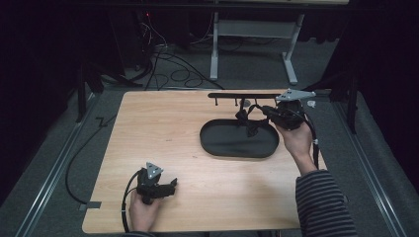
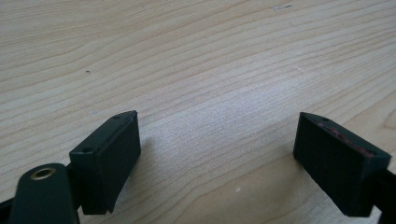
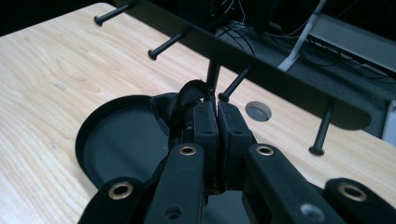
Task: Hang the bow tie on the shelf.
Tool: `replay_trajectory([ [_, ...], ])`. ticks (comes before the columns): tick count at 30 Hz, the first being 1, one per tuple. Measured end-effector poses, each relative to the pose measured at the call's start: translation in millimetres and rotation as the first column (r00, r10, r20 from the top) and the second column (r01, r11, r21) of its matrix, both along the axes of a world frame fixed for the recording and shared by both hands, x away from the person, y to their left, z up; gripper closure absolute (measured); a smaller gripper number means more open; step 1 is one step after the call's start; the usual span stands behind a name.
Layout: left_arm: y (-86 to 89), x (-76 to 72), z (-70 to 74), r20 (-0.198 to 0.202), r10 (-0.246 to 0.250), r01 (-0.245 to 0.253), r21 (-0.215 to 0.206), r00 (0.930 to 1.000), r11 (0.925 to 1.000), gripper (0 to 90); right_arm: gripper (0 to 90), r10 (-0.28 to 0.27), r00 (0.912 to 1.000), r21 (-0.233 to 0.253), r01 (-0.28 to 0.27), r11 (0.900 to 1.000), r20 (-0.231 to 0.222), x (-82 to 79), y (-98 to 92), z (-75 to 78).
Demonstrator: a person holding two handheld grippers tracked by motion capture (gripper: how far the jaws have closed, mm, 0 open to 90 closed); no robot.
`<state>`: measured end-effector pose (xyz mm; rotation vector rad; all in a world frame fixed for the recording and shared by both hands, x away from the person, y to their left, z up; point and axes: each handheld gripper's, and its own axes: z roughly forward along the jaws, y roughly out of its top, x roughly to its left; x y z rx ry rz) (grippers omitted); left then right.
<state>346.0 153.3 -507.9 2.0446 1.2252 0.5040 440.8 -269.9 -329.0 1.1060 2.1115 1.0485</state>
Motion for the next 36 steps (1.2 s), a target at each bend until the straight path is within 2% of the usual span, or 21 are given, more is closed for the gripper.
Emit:
replay_trajectory([
  [11,0.0,0.0,0.0,0.0,0.0,0.0,0.0,1.0,1.0,15.3,88.9,-0.05,0.9987,-0.013,0.05,0.999,-0.006,20.7,-1.0,1.3],
  [18,0.0,0.0,0.0,0.0,0.0,0.0,0.0,1.0,1.0,15.3,88.6,-0.096,0.9951,-0.018,0.096,0.995,-0.021,32.5,-4.8,-7.0],
  [31,0.0,0.0,0.0,0.0,0.0,0.0,0.0,1.0,1.0,15.3,87.4,-0.11,0.9936,-0.033,0.109,0.994,-0.028,40.6,1.6,-16.3],
  [36,0.0,0.0,0.0,0.0,0.0,0.0,0.0,1.0,1.0,15.3,86.2,-0.119,0.9918,-0.027,0.118,0.993,-0.044,43.3,2.5,-19.4],
])
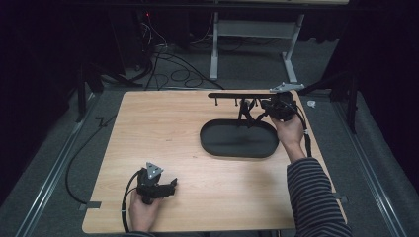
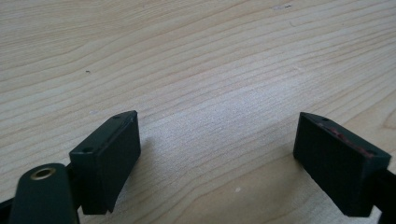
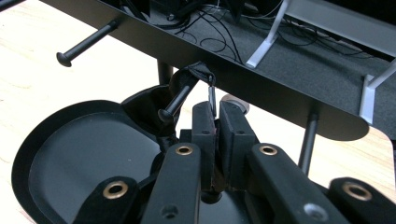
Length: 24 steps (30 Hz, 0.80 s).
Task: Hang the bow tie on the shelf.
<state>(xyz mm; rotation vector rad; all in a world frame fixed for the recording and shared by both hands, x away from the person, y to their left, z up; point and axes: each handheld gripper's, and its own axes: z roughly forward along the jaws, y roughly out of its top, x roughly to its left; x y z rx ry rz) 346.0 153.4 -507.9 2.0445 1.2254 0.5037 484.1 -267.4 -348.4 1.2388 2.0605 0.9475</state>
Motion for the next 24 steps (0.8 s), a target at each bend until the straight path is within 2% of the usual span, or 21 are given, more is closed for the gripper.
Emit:
replay_trajectory([
  [7,0.0,0.0,0.0,0.0,0.0,0.0,0.0,1.0,1.0,15.3,81.8,0.004,0.9999,0.018,-0.003,1.0,-0.015,1.1,-0.2,-2.1],
  [9,0.0,0.0,0.0,0.0,0.0,0.0,0.0,1.0,1.0,15.2,76.2,0.011,0.9996,0.025,-0.011,1.0,-0.026,1.5,0.0,-3.2],
  [10,0.0,0.0,0.0,0.0,0.0,0.0,0.0,1.0,1.0,15.3,76.2,0.011,0.9996,0.025,-0.011,1.0,-0.026,1.5,0.0,-3.2],
  [16,0.0,0.0,0.0,0.0,0.0,0.0,0.001,1.0,1.0,15.3,71.0,0.005,0.9998,0.06,-0.004,0.998,-0.02,-1.6,-5.3,-3.5],
  [24,0.1,0.0,0.0,0.0,0.0,0.0,0.001,1.0,1.0,15.3,63.9,0.007,0.9997,0.089,-0.009,0.996,0.022,-9.8,-9.3,4.5],
])
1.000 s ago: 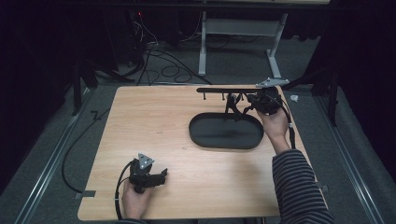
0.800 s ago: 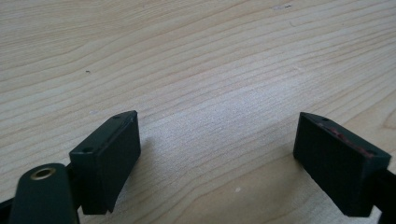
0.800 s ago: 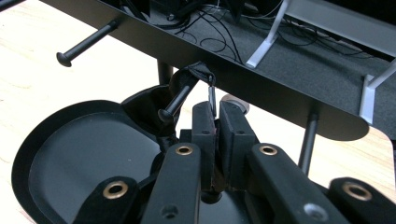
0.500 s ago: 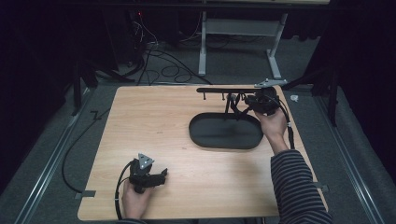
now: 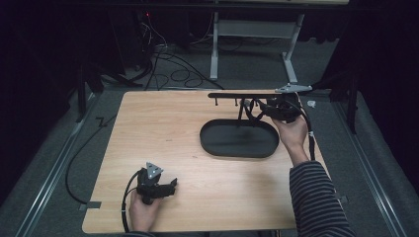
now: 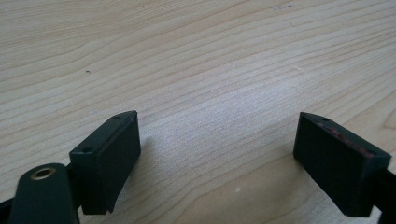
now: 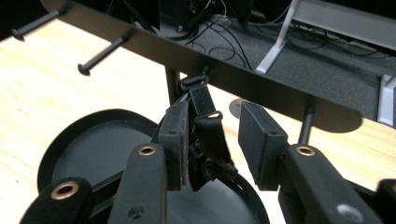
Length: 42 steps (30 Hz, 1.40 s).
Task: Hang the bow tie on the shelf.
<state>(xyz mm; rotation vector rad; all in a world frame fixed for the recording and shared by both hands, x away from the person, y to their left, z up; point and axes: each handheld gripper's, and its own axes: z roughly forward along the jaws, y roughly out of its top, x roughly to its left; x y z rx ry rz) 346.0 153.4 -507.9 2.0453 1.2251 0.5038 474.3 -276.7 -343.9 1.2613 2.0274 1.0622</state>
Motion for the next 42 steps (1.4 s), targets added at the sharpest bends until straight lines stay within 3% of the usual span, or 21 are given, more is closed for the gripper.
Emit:
replay_trajectory([
  [23,0.0,0.0,0.0,0.0,0.0,0.0,0.0,1.0,1.0,15.3,61.3,-0.024,0.9989,0.047,0.022,0.999,0.042,-32.9,-27.0,4.7],
  [38,0.0,0.0,0.0,0.0,0.0,0.0,0.0,1.0,1.0,15.3,59.8,-0.027,0.9996,0.08,0.026,0.996,0.012,-45.4,-41.4,-3.4],
  [42,0.0,0.0,0.0,0.0,0.0,0.0,0.0,1.0,1.0,15.3,60.3,-0.035,0.999,0.09,0.033,0.995,0.026,-49.9,-45.1,-5.5],
])
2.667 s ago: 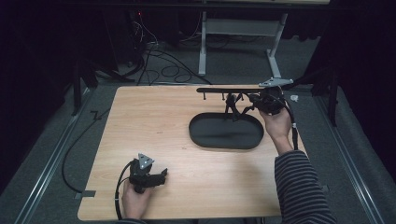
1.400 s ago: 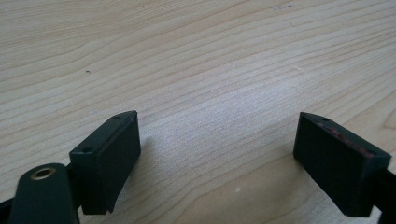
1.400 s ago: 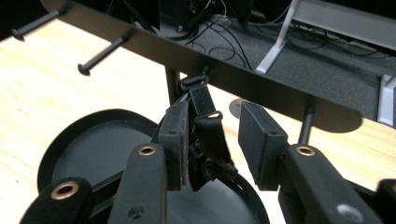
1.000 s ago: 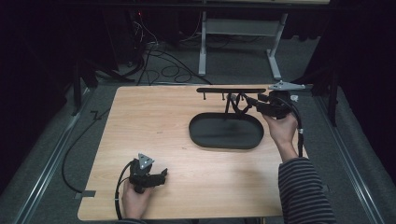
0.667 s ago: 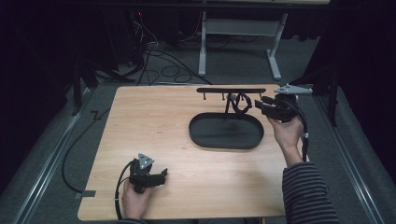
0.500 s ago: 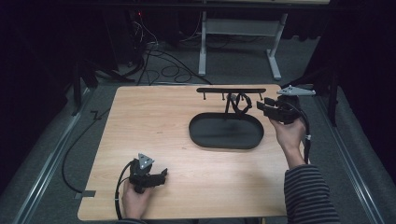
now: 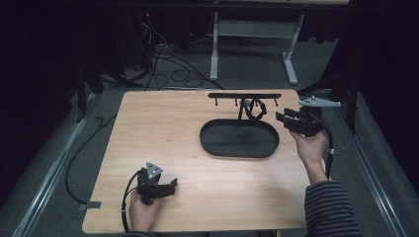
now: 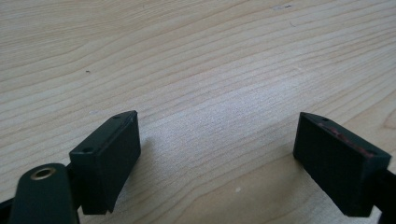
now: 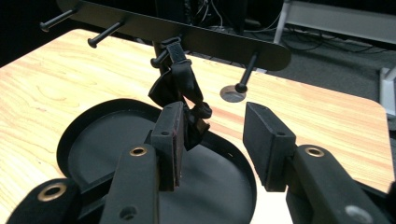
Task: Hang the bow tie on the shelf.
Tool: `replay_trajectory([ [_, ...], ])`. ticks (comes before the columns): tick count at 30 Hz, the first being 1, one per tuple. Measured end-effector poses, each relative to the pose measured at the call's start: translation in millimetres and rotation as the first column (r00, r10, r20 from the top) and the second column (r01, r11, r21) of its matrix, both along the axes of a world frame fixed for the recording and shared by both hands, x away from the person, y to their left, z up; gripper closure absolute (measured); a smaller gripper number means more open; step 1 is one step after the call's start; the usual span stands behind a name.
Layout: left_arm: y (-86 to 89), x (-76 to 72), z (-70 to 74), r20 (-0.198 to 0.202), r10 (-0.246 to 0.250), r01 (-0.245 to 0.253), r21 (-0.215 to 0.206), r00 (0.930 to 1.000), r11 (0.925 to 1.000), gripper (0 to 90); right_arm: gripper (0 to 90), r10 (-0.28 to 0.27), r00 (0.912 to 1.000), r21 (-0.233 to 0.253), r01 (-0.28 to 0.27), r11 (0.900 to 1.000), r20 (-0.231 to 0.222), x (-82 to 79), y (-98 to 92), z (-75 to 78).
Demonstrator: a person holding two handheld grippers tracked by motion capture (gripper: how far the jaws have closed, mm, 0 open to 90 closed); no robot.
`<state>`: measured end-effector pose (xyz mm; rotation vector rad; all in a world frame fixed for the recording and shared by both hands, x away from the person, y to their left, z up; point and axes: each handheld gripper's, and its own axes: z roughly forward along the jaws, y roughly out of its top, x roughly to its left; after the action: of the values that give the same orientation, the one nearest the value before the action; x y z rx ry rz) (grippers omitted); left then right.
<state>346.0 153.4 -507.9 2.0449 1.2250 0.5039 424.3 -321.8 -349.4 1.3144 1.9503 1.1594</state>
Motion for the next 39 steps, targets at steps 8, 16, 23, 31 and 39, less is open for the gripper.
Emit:
replay_trajectory([
  [8,0.0,0.0,0.0,0.0,0.0,0.0,0.0,1.0,1.0,15.3,62.7,-0.004,0.9999,0.016,0.004,1.0,0.013,-9.0,-7.9,-2.9],
  [16,0.0,0.0,0.0,0.0,0.0,0.0,0.001,1.0,1.0,15.2,62.1,-0.01,0.9998,0.04,0.009,0.999,0.017,-23.1,-16.7,-9.4],
  [23,0.0,0.0,0.0,0.0,0.0,0.0,0.001,1.0,1.0,15.2,64.6,-0.02,0.9998,0.016,0.02,1.0,0.009,-27.5,-20.1,-15.7],
  [31,-0.1,0.0,0.0,0.0,0.0,0.0,0.001,1.0,1.0,15.3,64.2,-0.024,0.9997,0.02,0.024,0.999,-0.001,-33.1,-22.7,-21.2],
  [39,-0.1,-0.1,0.0,0.0,0.001,-0.001,0.0,1.0,1.0,15.2,63.7,-0.029,0.9996,0.051,0.029,0.998,0.003,-46.5,-27.9,-25.8],
])
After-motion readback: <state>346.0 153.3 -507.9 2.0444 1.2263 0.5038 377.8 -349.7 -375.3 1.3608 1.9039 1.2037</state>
